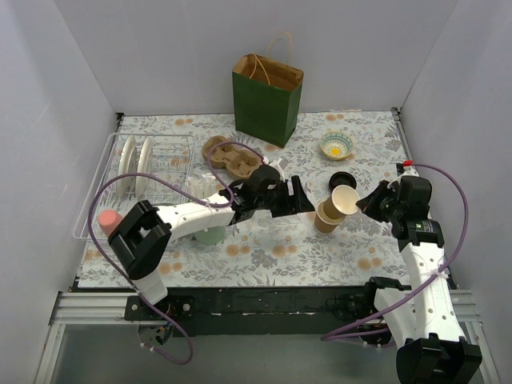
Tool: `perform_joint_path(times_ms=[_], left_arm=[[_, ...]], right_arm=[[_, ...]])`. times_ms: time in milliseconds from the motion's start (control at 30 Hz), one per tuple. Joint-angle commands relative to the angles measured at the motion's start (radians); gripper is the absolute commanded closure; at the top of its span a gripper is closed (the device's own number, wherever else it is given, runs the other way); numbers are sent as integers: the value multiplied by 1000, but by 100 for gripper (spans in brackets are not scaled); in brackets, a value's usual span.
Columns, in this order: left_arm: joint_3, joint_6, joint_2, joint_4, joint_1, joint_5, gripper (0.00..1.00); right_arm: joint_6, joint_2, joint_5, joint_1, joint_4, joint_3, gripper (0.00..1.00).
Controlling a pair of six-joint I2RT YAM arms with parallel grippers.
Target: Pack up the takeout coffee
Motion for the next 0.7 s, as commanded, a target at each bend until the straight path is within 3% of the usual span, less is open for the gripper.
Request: perform_joint_path(times_ms=[0, 500, 667], left_arm=[[75, 92, -183, -139, 0, -115, 29], [175, 271, -574, -398, -1, -359, 13], [178, 296, -660, -454, -1, -438, 10]], right_arm=[[-37, -25, 36, 1, -13, 16, 99], [-41, 12, 16, 3, 70, -84, 99], [-63, 25, 77, 3, 44, -65, 99]])
